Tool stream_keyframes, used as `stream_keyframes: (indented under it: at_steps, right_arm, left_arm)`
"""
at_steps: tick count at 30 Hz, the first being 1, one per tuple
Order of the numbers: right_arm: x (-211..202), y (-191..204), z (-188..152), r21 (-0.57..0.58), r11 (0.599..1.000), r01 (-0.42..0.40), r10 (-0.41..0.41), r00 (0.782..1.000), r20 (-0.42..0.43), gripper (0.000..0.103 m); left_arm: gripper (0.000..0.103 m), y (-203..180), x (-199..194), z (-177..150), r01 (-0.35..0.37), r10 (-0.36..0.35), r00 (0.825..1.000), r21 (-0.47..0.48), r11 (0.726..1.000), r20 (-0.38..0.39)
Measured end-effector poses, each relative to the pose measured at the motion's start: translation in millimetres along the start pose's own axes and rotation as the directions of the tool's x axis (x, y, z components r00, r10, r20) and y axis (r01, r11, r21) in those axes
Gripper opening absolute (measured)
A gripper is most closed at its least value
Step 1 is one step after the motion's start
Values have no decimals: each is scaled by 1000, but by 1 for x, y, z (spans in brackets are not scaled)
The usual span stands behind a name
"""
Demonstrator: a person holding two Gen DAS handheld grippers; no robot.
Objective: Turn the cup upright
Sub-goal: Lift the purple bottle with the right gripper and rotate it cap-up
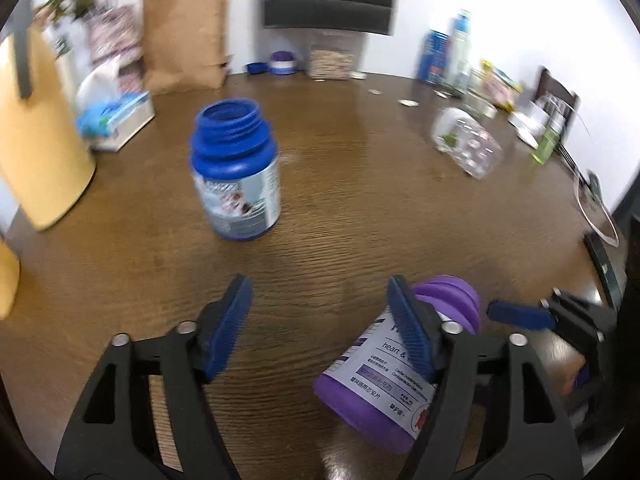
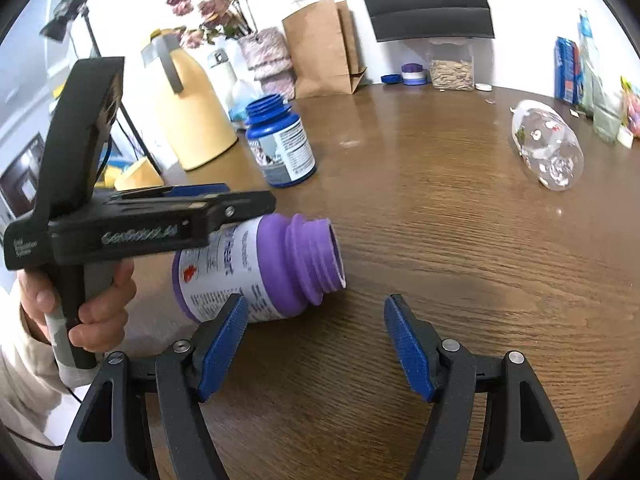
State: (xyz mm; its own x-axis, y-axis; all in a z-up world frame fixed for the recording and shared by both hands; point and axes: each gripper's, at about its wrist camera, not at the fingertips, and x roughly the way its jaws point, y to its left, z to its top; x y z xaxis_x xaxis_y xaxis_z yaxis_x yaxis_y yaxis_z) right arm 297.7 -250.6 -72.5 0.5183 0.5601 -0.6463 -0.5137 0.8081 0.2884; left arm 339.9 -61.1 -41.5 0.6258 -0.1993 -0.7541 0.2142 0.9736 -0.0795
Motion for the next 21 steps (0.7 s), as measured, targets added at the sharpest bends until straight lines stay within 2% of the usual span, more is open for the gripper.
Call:
stream_keyframes:
  at_steps: [1, 3, 5, 6, 8, 9, 11, 12, 14, 16, 18, 21]
  right_arm:
    - [-2, 0, -1, 1, 1000, 6, -6, 1000, 1, 76]
    - [-5, -2, -3, 7, 1000, 29, -29, 1000, -1, 76]
    - [-10, -6, -5, 23, 999, 48, -48, 999, 4, 76]
    - [-13, -10, -6, 39, 998, 52, -53, 999, 11, 76]
    - [-19, -16, -8, 65, 996, 60, -62, 998, 24, 76]
    - [-22, -20, -8, 82, 994, 66, -69, 997, 30, 76]
    - [-26, -27, -9, 107, 991, 74, -79, 996, 39, 76]
    - [-28, -30, -9, 119, 989, 82, -88, 995, 42, 76]
    - [-30, -33, -9, 129, 987, 93, -100, 994, 47, 76]
    - [-34, -36, -8, 136, 986, 100, -109, 993, 54, 76]
    - [-36, -40, -5, 144, 983, 113, -122, 991, 61, 76]
    - [-40, -47, 4, 164, 979, 119, -134, 988, 82, 76]
  left_arm:
    - [78, -1, -2, 2, 29, -29, 999, 25, 999, -16]
    - [82, -5, -3, 9, 99, -93, 993, 77, 992, -77]
    - [85, -15, -1, 12, 168, -142, 976, 158, 973, -162]
    - [89, -22, 1, 12, 202, -160, 966, 204, 958, -205]
    - [89, -38, 8, 9, 275, -184, 932, 281, 919, -311]
    - [87, -46, 13, 9, 307, -185, 915, 319, 897, -360]
    - [68, -57, 23, 8, 357, -188, 886, 365, 860, -424]
    - [61, -61, 35, 7, 353, -147, 868, 382, 854, -475]
    - [59, -62, 49, 15, 339, -100, 854, 401, 851, -511]
    - [59, -63, 55, 25, 340, -85, 855, 431, 836, -511]
    - [59, -68, 59, 39, 319, -52, 873, 487, 813, -485]
    - [59, -79, 59, 59, 326, -59, 892, 547, 771, -449]
